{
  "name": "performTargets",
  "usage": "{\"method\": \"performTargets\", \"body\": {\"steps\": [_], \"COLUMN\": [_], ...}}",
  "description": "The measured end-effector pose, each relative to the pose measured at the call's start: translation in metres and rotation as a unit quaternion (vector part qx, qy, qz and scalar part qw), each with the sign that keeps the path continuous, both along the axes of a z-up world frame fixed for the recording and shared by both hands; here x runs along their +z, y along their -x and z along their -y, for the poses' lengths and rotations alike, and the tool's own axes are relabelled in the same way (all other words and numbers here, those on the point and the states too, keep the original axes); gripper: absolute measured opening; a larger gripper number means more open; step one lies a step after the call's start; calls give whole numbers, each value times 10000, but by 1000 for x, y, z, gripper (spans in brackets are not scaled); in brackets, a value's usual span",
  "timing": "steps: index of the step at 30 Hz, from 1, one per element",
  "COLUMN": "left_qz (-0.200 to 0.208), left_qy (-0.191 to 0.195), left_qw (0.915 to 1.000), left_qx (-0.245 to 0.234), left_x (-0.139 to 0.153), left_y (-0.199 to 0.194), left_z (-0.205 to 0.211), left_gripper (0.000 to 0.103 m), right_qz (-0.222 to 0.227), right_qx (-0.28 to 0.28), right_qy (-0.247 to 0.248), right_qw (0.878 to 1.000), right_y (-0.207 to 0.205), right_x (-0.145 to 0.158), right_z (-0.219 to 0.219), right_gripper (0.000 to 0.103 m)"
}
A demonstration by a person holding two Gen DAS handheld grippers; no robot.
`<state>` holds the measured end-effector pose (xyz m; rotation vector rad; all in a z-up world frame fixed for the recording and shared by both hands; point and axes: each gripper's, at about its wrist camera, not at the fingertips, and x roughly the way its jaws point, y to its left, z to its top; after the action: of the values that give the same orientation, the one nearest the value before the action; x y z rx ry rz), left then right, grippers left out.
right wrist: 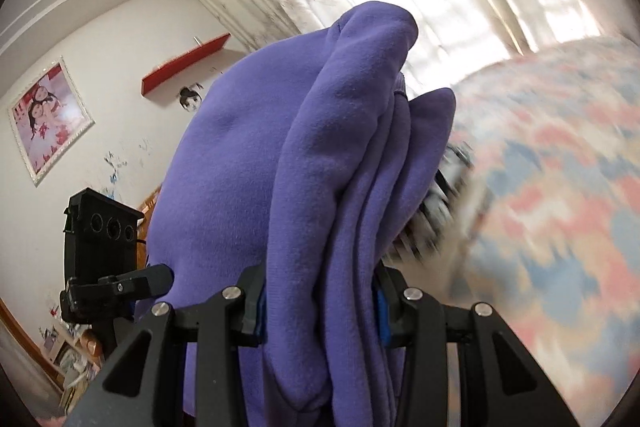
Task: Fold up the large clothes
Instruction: 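Carry the bundle with both tools onto the clothes stack and release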
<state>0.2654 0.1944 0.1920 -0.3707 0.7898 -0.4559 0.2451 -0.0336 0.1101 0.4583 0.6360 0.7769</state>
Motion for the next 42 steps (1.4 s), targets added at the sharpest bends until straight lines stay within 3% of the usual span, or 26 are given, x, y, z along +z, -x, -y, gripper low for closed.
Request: {"method": "performTargets", "body": {"steps": [3,8,12,15,17,19,21,28,34,37,42], "left_qz": [164,107,-343,-1062,-1513,-1526,-1204,-1116,-744,-606,-522], "left_qy": [-163,-80,-191,-430,-251,99,23,-10,-669,-1105,-1479], "left_qw": [9997,9999,9992,9933,9875,9875,9925,9935,9932,9883,9836], "left_qx": [-75,-105,-67,122,364,378,229,232,602,859,895], "left_x": [21,10,-40,-101,-142,-162,-162,-165,-134,-118,-102], "left_y": [-61,-160,-238,-276,-299,-306,-306,-300,-272,-255,-220], "left_z": [-40,-89,-110,-115,-131,-141,-141,-141,-123,-113,-92], "left_gripper": [102,102,102,103,103,103,103,103,103,103,103], "right_qz": [94,36,-444,-1160,-1498,-1544,-1465,-1599,-1723,-1667,-1593], "right_qx": [-42,-190,-366,-506,-652,-627,-642,-546,-578,-619,-697], "right_qy": [-157,-287,-315,-63,153,196,266,250,545,766,1080], "right_qw": [9998,9994,9978,9919,9865,9858,9868,9853,9818,9811,9788], "right_y": [-56,-148,-209,-239,-248,-250,-247,-253,-233,-218,-184], "right_x": [12,-2,-56,-115,-152,-171,-173,-175,-153,-140,-119], "right_z": [-34,-81,-97,-109,-109,-108,-108,-107,-95,-87,-73], "right_gripper": [39,39,40,39,40,40,41,51,68,69,69]}}
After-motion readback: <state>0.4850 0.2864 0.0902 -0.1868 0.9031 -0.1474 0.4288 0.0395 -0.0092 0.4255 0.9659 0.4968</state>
